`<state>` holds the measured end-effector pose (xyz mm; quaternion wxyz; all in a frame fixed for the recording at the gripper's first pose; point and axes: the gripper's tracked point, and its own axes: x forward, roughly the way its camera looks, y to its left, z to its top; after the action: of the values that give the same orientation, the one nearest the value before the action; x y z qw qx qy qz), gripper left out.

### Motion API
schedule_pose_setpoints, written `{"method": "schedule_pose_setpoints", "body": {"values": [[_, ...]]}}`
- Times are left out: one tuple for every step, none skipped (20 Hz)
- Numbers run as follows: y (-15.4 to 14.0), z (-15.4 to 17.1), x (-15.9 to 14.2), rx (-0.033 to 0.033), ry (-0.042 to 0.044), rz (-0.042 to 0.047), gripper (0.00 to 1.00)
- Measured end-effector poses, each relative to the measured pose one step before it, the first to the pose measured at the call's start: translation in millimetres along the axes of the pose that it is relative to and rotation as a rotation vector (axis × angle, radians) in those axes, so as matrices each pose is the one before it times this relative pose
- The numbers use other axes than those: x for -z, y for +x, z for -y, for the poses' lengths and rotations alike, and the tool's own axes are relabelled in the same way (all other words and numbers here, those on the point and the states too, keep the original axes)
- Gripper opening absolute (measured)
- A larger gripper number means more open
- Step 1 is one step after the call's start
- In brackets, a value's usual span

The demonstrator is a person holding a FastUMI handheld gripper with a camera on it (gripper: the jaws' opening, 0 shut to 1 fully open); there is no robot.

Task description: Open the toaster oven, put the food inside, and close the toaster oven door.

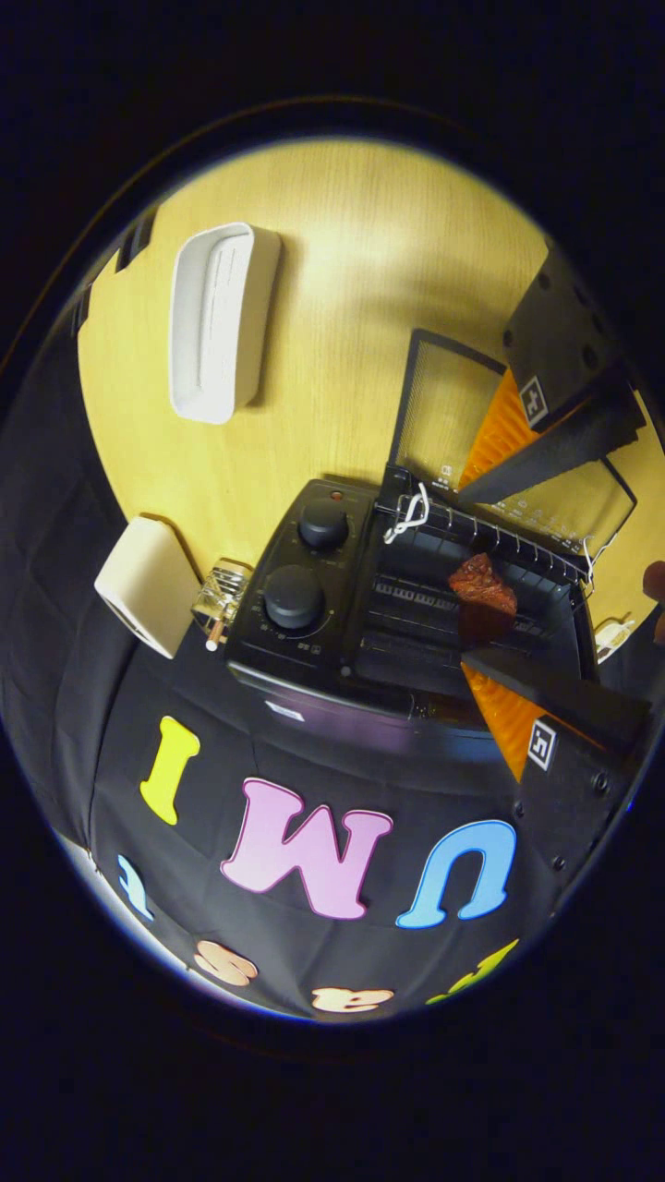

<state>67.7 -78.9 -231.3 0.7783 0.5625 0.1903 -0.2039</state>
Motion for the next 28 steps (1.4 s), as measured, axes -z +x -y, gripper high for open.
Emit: {"method": "schedule_pose_setpoints", "body": {"values": [[-10.7,-0.89,-6.04,-0.01315,-0.04917,0.03557,0.98],[-9.88,-0.71,-5.38,-0.01146,-0.05205,0.03033,0.98],[-10.89,-3.65,-3.2,-0.02407,-0.05171,0.02267,0.98],[-8.44,-5.1,-2.36,-0.02868,-0.05254,0.01611,0.98],[-5.81,-4.99,-1.35,-0.03214,-0.05606,0.01187,0.98],[-6.53,-3.43,0.44,-0.01737,-0.06401,0.007,0.98],[-8.29,0.21,1.61,-0.00502,-0.0719,0.00188,0.98],[-6.66,1.4,4.78,-0.00045,-0.08413,-0.00927,0.98],[-7.92,2.81,7.72,0.00507,-0.09107,-0.01567,0.98],[-6.82,2.23,7.38,0.00443,-0.09046,-0.00995,0.98],[-5.03,2.29,6.42,0.00832,-0.08101,-0.00035,0.98],[-3.79,-3.38,9.64,0.00131,-0.06803,-0.00031,0.98],[-6.92,-2.55,9.28,-0.00938,-0.06395,-0.0092,0.98],[-4.23,-2.17,7.7,-0.00624,-0.06008,-0.00492,0.98],[-2.25,-2.03,7.69,-0.00698,-0.05196,-0.00469,0.98],[-2.23,-4.18,7.89,-0.01261,-0.04405,-0.00622,0.98],[-0.01,-3.26,9.9,-0.00844,-0.03853,-0.01221,0.98],[-0.55,-2.86,11.15,-0.00765,-0.0291,-0.01743,0.98],[-0.1,-3.67,8.47,-0.0079,-0.01776,-0.01144,0.98],[0.83,-3.76,9.36,-0.009,-0.01008,-0.01191,0.99],[1.3,-3.46,9.97,-0.00723,-0.00303,-0.01402,0.99],[2.11,-3.51,9.26,-0.00968,0.0017,-0.0162,0.99],[2.25,-3.39,10.13,-0.0094,0.00248,-0.02365,0.99],[3.27,-3.49,10.75,-0.01128,-0.00343,-0.0265,0.99],[3.83,-2.99,7.74,-0.00893,-0.01179,-0.02173,0.99],[4.26,-1.21,8.14,-0.00223,-0.01715,-0.0219,0.99],[4.02,-2.03,7.22,-0.00515,-0.01233,-0.02084,0.99],[5.25,-3.09,5.66,-0.0077,-0.00671,-0.01676,0.99]]}}
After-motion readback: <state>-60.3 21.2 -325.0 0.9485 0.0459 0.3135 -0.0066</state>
